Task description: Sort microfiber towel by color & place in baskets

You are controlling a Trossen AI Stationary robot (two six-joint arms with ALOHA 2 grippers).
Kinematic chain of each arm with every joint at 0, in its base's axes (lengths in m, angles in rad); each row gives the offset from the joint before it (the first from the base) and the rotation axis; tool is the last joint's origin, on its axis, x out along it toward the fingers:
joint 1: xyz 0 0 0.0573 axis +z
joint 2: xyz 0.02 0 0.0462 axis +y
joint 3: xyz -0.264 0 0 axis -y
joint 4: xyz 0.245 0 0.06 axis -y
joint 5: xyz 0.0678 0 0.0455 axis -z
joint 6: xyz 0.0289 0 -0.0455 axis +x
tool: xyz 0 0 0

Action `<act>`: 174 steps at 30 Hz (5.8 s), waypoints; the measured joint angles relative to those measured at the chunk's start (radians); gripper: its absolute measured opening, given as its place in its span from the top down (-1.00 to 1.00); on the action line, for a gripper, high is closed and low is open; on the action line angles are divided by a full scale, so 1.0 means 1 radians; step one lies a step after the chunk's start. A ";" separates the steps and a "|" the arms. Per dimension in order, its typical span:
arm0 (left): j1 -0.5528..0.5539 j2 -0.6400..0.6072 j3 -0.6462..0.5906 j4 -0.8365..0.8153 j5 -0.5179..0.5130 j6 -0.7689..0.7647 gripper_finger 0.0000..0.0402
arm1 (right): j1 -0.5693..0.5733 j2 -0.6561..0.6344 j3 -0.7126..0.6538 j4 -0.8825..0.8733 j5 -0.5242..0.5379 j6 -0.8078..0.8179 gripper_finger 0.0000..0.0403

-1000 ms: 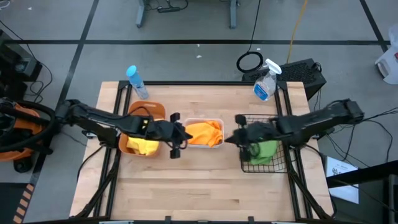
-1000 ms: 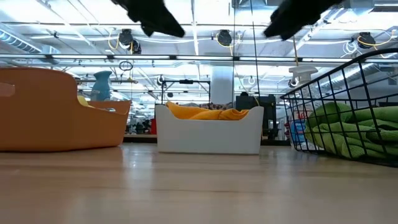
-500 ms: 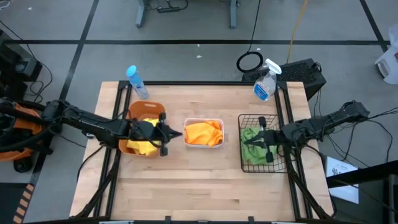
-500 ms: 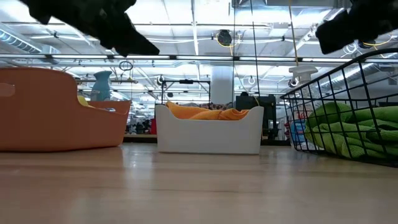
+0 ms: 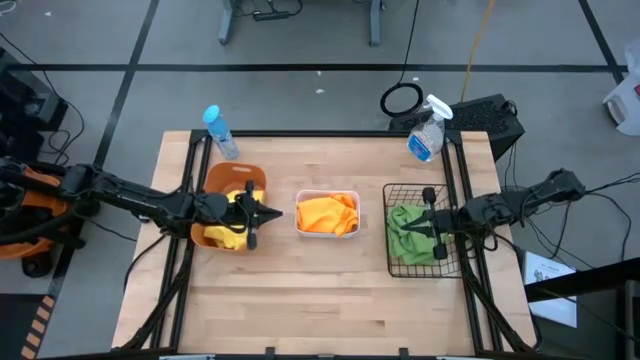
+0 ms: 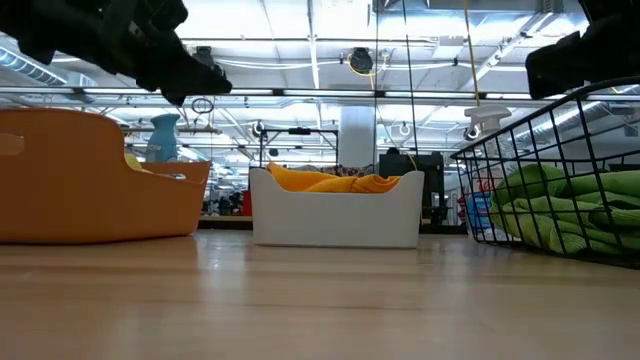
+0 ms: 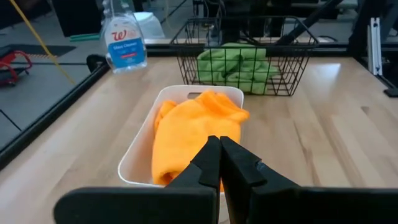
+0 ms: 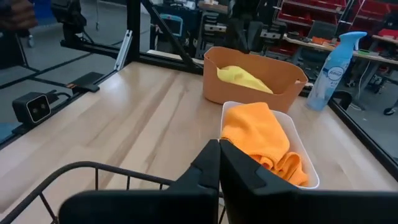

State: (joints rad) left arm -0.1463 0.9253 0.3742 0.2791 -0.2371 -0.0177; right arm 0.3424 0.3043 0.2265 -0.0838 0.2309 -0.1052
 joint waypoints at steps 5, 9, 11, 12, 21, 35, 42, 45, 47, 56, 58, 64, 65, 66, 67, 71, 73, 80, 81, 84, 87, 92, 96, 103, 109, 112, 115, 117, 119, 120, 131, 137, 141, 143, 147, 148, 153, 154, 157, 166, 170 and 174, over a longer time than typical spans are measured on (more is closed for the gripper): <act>0.000 -0.006 -0.055 0.079 0.000 -0.004 0.95 | 0.000 -0.039 -0.037 0.022 -0.002 0.007 1.00; 0.000 -0.015 -0.085 0.111 -0.001 -0.004 0.95 | 0.000 -0.052 -0.070 0.095 -0.001 -0.009 1.00; 0.000 -0.022 -0.111 0.150 -0.001 -0.004 0.95 | 0.000 -0.051 -0.106 0.145 -0.001 -0.019 1.00; 0.000 -0.026 -0.124 0.167 -0.002 -0.004 0.95 | 0.000 -0.051 -0.126 0.165 -0.001 -0.019 1.00; 0.000 -0.077 -0.215 0.243 0.029 -0.004 0.95 | 0.000 -0.052 -0.214 0.288 -0.032 0.029 1.00; 0.000 -0.310 -0.367 0.263 0.051 -0.030 0.95 | 0.000 -0.053 -0.213 0.272 -0.055 0.041 1.00; 0.000 -0.404 -0.367 0.170 0.092 -0.029 0.95 | 0.000 -0.053 -0.213 0.259 -0.054 0.072 1.00; 0.000 -0.446 -0.367 0.129 0.106 -0.029 0.95 | 0.000 -0.054 -0.213 0.259 -0.054 0.072 1.00; 0.000 -0.473 -0.368 0.094 0.105 -0.029 0.95 | 0.000 -0.066 -0.212 0.256 -0.055 0.067 1.00; 0.000 -0.568 -0.368 0.005 0.105 -0.028 0.95 | 0.000 -0.211 -0.211 0.126 -0.089 0.077 1.00; 0.000 -0.586 -0.368 -0.011 0.103 -0.028 0.95 | 0.000 -0.248 -0.211 0.122 -0.113 0.055 1.00; 0.000 -0.629 -0.368 -0.045 0.101 -0.029 0.95 | -0.002 -0.304 -0.211 0.112 -0.171 -0.023 1.00; 0.000 -0.635 -0.368 -0.049 0.100 -0.029 0.95 | -0.003 -0.304 -0.211 0.111 -0.184 -0.034 1.00; 0.000 -0.640 -0.368 -0.052 0.099 -0.029 0.95 | -0.003 -0.303 -0.211 0.111 -0.193 -0.045 1.00; 0.000 -0.644 -0.368 -0.052 0.098 -0.029 0.95 | -0.004 -0.303 -0.211 0.111 -0.199 -0.054 1.00; 0.000 -0.655 -0.369 -0.059 0.098 -0.029 0.95 | -0.033 -0.303 -0.211 0.110 -0.204 -0.074 1.00; 0.000 -0.659 -0.369 -0.059 0.098 -0.029 0.95 | -0.060 -0.303 -0.211 0.110 -0.204 -0.076 1.00; 0.000 -0.658 -0.369 -0.058 0.089 -0.037 0.95 | -0.178 -0.303 -0.211 0.107 -0.210 -0.063 1.00; 0.000 -0.658 -0.369 -0.058 0.088 -0.041 0.95 | -0.193 -0.303 -0.211 0.105 -0.211 -0.062 1.00; 0.000 -0.658 -0.369 -0.061 0.083 -0.051 0.95 | -0.233 -0.303 -0.211 0.105 -0.211 -0.061 1.00; 0.000 -0.658 -0.369 -0.066 0.021 -0.059 0.95 | -0.269 -0.303 -0.211 0.108 -0.210 -0.047 1.00; 0.000 -0.658 -0.369 -0.112 -0.007 -0.073 0.95 | -0.316 -0.303 -0.211 0.106 -0.210 -0.007 1.00; 0.000 -0.661 -0.370 -0.113 -0.007 -0.075 0.95 | -0.332 -0.303 -0.211 0.103 -0.229 -0.005 1.00; 0.000 -0.679 -0.370 -0.110 -0.004 -0.053 0.95 | -0.353 -0.303 -0.211 0.102 -0.229 0.018 1.00; 0.000 -0.705 -0.370 -0.110 -0.004 -0.053 0.95 | -0.363 -0.301 -0.211 0.102 -0.231 0.037 1.00; 0.000 -0.714 -0.370 -0.110 -0.004 -0.054 0.95 | -0.363 -0.301 -0.211 0.100 -0.235 0.041 1.00; 0.000 -0.719 -0.370 -0.109 -0.005 -0.054 0.95 | -0.362 -0.301 -0.211 0.099 -0.237 0.039 1.00; 0.000 -0.719 -0.370 -0.110 -0.004 -0.050 0.95 | -0.362 -0.301 -0.211 0.099 -0.237 0.036 1.00; 0.000 -0.720 -0.370 -0.110 -0.004 -0.028 0.95 | -0.362 -0.301 -0.211 0.099 -0.235 0.036 1.00; 0.000 -0.723 -0.370 -0.110 -0.004 -0.022 0.95 | -0.362 -0.301 -0.211 0.099 -0.235 0.036 1.00; 0.000 -0.851 -0.370 -0.208 0.034 -0.002 0.99 | -0.362 -0.301 -0.211 0.100 -0.232 0.041 1.00; 0.000 -0.925 -0.370 -0.239 0.101 0.024 0.99 | -0.362 -0.301 -0.211 0.101 -0.232 0.041 1.00; 0.003 -0.925 -0.370 -0.237 0.102 0.046 1.00 | -0.362 -0.301 -0.211 0.101 -0.232 0.041 1.00; 0.003 -0.925 -0.370 -0.240 0.102 0.050 1.00 | -0.362 -0.301 -0.211 0.102 -0.231 0.041 1.00; 0.011 -0.925 -0.370 -0.242 0.100 0.051 1.00 | -0.362 -0.301 -0.211 0.102 -0.231 0.041 1.00; 0.020 -0.925 -0.370 -0.242 0.100 0.051 1.00 | -0.362 -0.301 -0.211 0.102 -0.231 0.041 1.00; 0.063 -0.925 -0.370 -0.249 0.127 0.024 1.00 | -0.362 -0.301 -0.211 0.102 -0.231 0.041 1.00; 0.069 -0.925 -0.370 -0.250 0.134 0.024 1.00 | -0.362 -0.301 -0.211 0.102 -0.231 0.041 1.00; 0.082 -0.925 -0.370 -0.253 0.145 0.023 1.00 | -0.362 -0.301 -0.211 0.102 -0.231 0.041 1.00; 0.084 -0.925 -0.370 -0.256 0.157 0.052 0.96 | -0.362 -0.301 -0.211 0.102 -0.232 0.041 1.00; 0.084 -0.925 -0.370 -0.256 0.156 0.078 0.92 | -0.362 -0.301 -0.211 0.102 -0.232 0.041 1.00; 0.084 -0.925 -0.370 -0.256 0.155 0.078 0.91 | -0.362 -0.301 -0.211 0.102 -0.232 0.041 1.00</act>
State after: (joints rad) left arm -0.0628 0.0006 0.0044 0.0227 -0.0825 0.0605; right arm -0.0193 0.0032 0.0151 0.0181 -0.0008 -0.0643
